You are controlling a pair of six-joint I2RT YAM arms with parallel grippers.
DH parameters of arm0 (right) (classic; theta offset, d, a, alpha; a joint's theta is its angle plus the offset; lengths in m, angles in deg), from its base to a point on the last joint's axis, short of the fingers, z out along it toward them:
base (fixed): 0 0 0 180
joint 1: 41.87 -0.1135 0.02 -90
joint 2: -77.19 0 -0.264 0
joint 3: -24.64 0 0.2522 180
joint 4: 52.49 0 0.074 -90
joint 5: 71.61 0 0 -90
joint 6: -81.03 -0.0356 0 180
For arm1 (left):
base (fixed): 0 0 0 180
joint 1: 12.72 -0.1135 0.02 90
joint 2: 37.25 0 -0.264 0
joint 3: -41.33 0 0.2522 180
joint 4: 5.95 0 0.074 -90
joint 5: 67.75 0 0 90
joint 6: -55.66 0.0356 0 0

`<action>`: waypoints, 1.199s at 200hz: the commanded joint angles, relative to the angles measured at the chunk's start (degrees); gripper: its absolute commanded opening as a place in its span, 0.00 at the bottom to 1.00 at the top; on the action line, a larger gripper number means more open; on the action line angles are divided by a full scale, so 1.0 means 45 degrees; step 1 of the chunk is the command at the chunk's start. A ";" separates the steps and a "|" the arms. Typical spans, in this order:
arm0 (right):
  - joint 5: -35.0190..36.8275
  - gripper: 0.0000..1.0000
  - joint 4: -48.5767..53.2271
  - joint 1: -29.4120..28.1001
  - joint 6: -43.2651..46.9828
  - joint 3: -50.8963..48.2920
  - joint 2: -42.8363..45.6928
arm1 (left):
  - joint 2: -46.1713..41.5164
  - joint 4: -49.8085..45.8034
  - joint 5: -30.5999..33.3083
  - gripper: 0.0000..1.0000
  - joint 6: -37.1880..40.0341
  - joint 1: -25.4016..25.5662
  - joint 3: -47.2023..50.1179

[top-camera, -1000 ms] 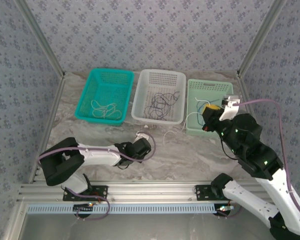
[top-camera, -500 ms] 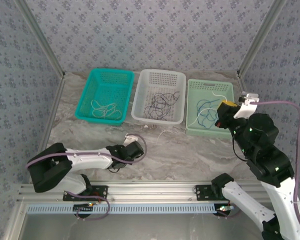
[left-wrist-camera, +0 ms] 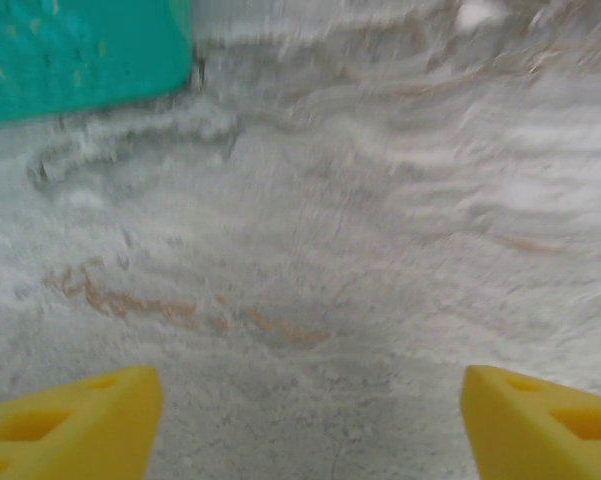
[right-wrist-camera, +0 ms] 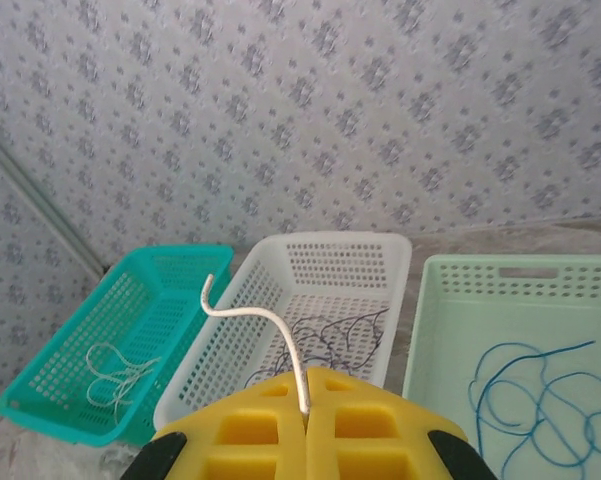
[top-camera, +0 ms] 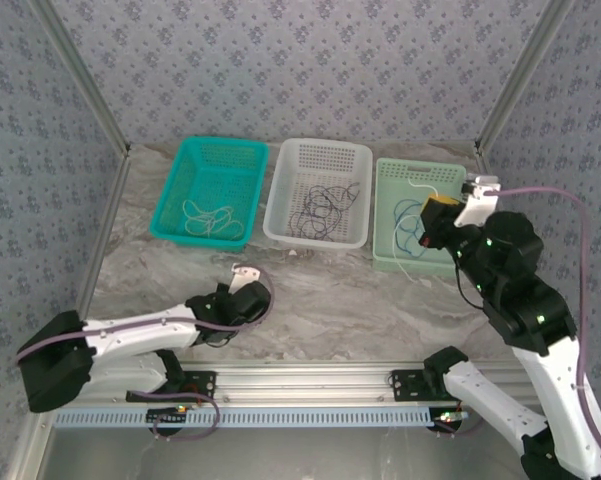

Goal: Untangle the cables

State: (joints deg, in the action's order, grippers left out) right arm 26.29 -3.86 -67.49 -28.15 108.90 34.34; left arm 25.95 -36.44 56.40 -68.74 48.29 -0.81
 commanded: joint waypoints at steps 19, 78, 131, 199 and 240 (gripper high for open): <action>-0.1908 0.00 -0.0943 0.0046 -0.0286 0.0074 -0.0701 | -0.2983 0.2509 0.0123 0.87 0.2469 0.0113 -0.0166; -0.2764 0.00 -0.1302 0.0008 -0.0633 0.0091 -0.0804 | -0.2159 0.5256 -0.4173 0.97 0.5617 -0.0346 -0.2372; -0.3444 0.00 -0.1904 -0.0348 -0.1145 0.0178 -0.1265 | -0.0144 0.7693 -0.7097 0.96 0.5981 -0.0937 -0.3644; -0.2873 0.00 -0.2389 -0.1649 -0.1012 0.0457 -0.2158 | 0.0957 0.8997 -0.9730 0.96 0.6167 -0.1000 -0.4526; -0.2662 0.00 -0.2438 -0.2176 -0.1011 0.0715 -0.2301 | 0.2124 0.8917 -1.0080 0.94 0.6177 -0.1049 -0.5582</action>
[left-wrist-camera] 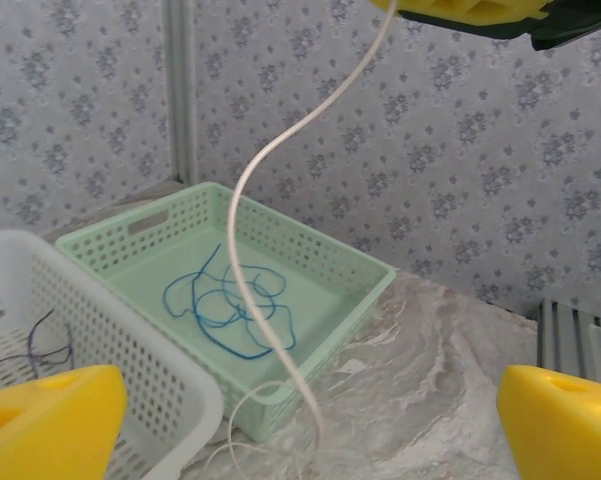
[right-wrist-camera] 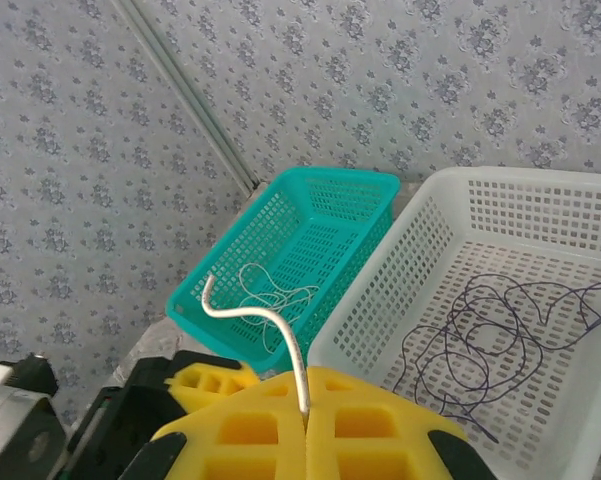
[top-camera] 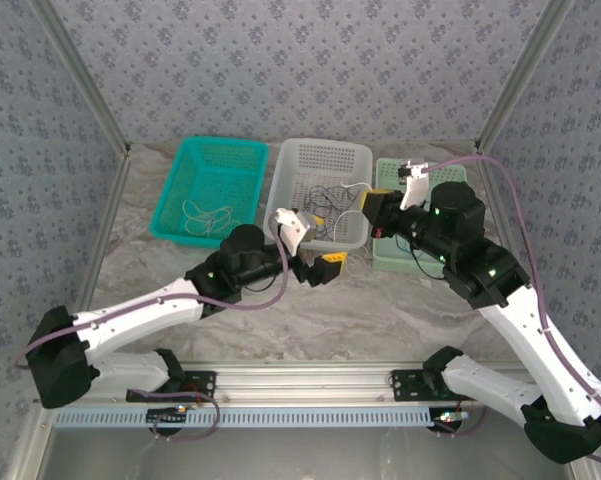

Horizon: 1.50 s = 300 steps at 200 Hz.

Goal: Untangle the cables

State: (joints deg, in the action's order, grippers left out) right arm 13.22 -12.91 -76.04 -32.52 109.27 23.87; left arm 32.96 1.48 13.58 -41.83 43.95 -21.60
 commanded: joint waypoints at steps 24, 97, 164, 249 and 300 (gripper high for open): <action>0.0328 0.00 -0.0412 -0.0615 -0.0020 0.0832 0.0042 | 0.1401 -0.0217 -0.0008 0.82 0.0036 -0.0279 -0.1888; 0.1017 0.16 0.0715 -0.0014 0.0241 0.1079 -0.0403 | 0.0803 -0.2687 0.1649 0.00 -0.0005 -0.2293 -0.2800; 0.0463 0.89 0.1153 0.0413 0.0565 0.0595 -0.1357 | -0.0339 -0.5715 0.0431 0.00 0.0623 -0.6529 -0.5535; 0.0502 0.89 0.1789 0.1027 0.0515 -0.0187 -0.0654 | 0.0863 -0.6567 -0.1057 0.00 0.0373 -0.8664 -0.9226; 0.0128 0.88 0.1364 0.1456 0.0350 -0.1163 -0.0536 | 0.0195 -0.6338 -0.3630 0.00 -0.1061 -0.8236 -0.9243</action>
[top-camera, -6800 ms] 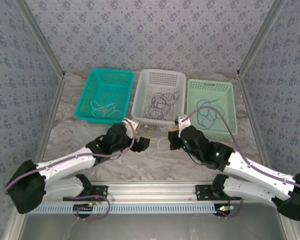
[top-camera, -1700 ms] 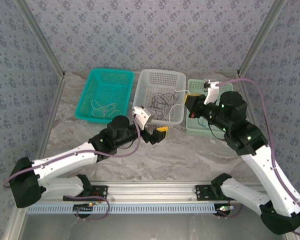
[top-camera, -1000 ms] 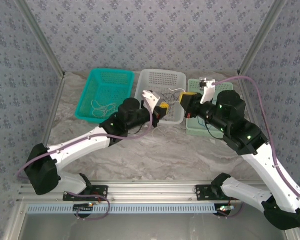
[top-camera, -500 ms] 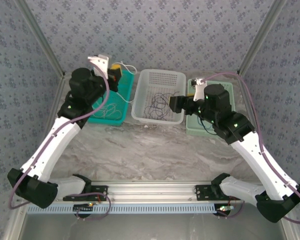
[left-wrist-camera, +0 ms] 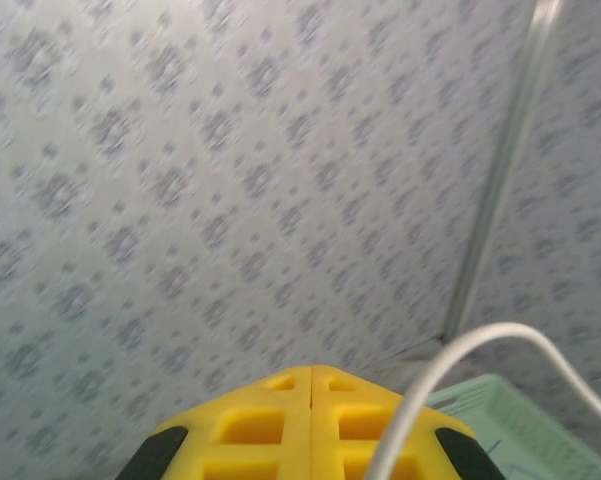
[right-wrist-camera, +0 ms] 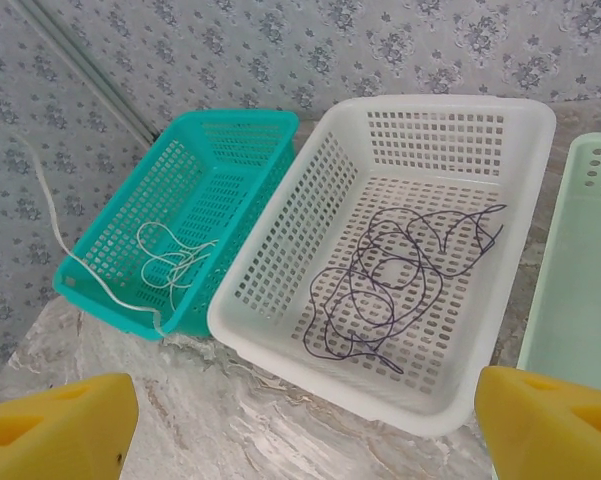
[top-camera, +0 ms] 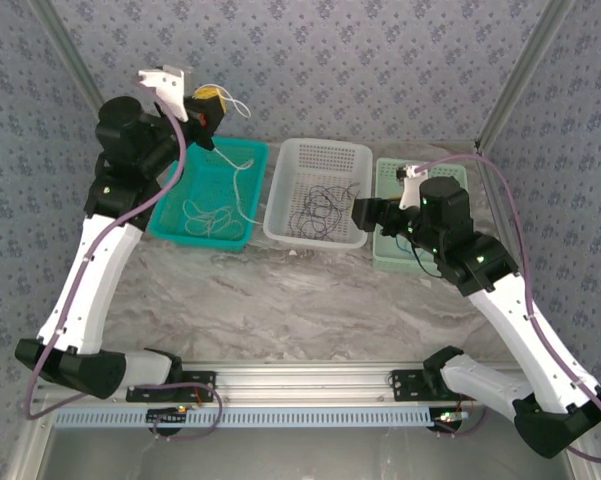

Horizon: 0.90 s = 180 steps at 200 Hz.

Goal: Untangle the cables

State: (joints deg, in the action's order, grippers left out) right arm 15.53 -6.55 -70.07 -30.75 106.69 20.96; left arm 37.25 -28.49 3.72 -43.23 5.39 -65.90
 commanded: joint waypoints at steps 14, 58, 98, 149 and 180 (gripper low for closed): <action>-0.0534 0.88 -0.0199 0.0130 -0.0108 -0.0908 0.0027 | -0.1314 0.0836 -0.0787 0.00 -0.0376 0.0758 0.1299; -0.0948 0.87 -0.0506 0.0111 -0.0325 -0.1610 0.0045 | -0.0811 -0.0139 -0.0127 0.00 -0.0011 -0.0319 -0.0073; -0.1312 0.86 -0.1316 -0.0098 -0.0432 -0.2338 0.0214 | -0.0918 -0.0061 -0.1248 0.00 -0.0913 -0.0300 -0.0859; -0.1402 0.85 -0.2644 -0.1460 -0.0157 -0.2811 -0.0873 | -0.0546 -0.0858 0.0015 0.00 -0.0102 -0.0640 -0.2467; -0.0636 0.93 -0.5312 -0.3040 0.0875 -0.3123 -0.2117 | 0.0666 -0.1984 -0.0101 0.00 0.0070 -0.0687 -0.5182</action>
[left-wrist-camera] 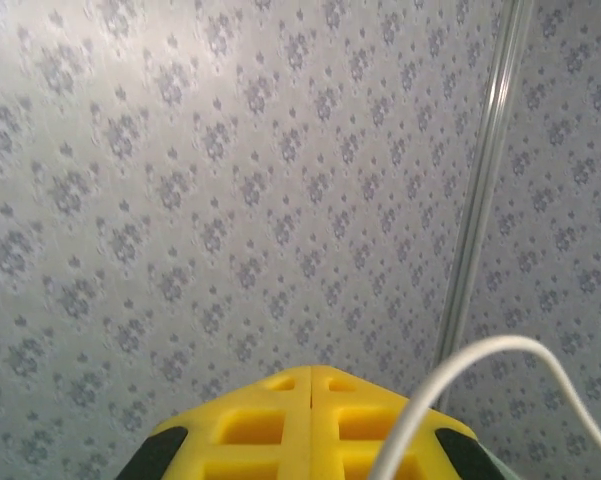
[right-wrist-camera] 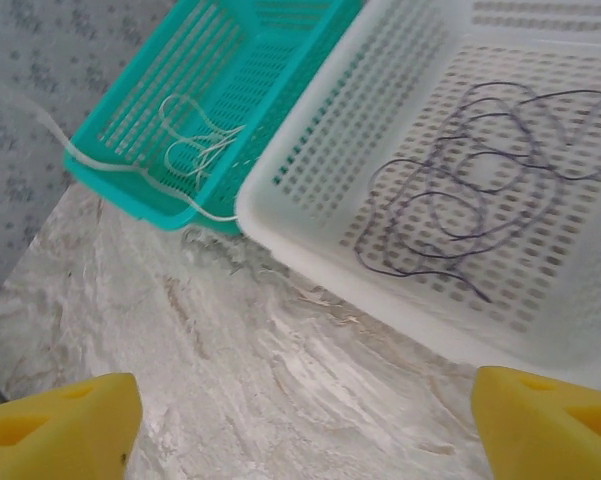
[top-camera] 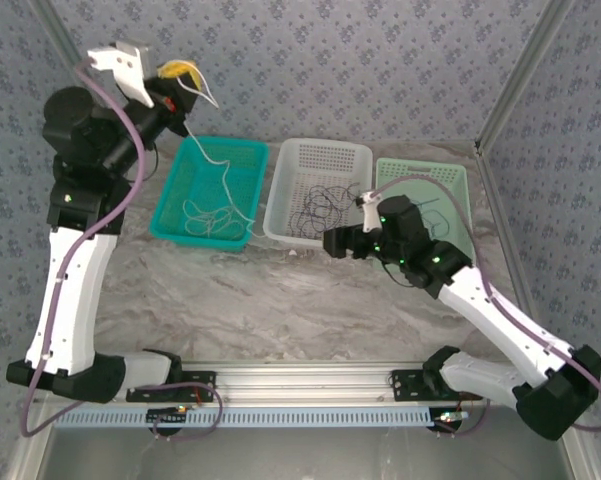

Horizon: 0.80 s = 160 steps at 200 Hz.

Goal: Untangle the cables

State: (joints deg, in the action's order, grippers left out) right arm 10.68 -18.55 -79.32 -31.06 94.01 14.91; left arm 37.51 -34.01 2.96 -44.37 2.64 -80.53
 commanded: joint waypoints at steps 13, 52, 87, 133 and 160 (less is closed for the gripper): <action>0.0399 0.96 -0.4388 -0.1487 0.1545 -0.0379 -0.1739 | 0.1085 -0.1090 -0.0009 0.00 0.0352 -0.0072 -0.2658; 0.0308 0.99 -0.6539 -0.1863 0.2658 0.1865 -0.5723 | 0.1715 -0.1486 -0.0200 0.00 0.0371 -0.0223 -0.2893; -0.0094 0.97 -0.6012 -0.1615 0.2748 0.3453 -0.7135 | 0.1868 -0.1184 0.0009 0.00 0.0757 -0.0777 -0.1712; -0.0033 0.96 -0.5237 -0.1212 0.2856 0.2934 -0.6036 | 0.2203 -0.0187 -0.0089 0.00 0.0614 -0.1880 0.0132; 0.0007 0.95 -0.4396 -0.1121 0.2857 0.2628 -0.5761 | 0.2430 0.0364 -0.0231 0.00 0.0339 -0.2045 0.1088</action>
State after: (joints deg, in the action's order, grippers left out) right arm 11.03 -42.61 -84.67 -19.45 106.19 -13.31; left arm 48.05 -37.12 2.79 -42.35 -6.15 -77.49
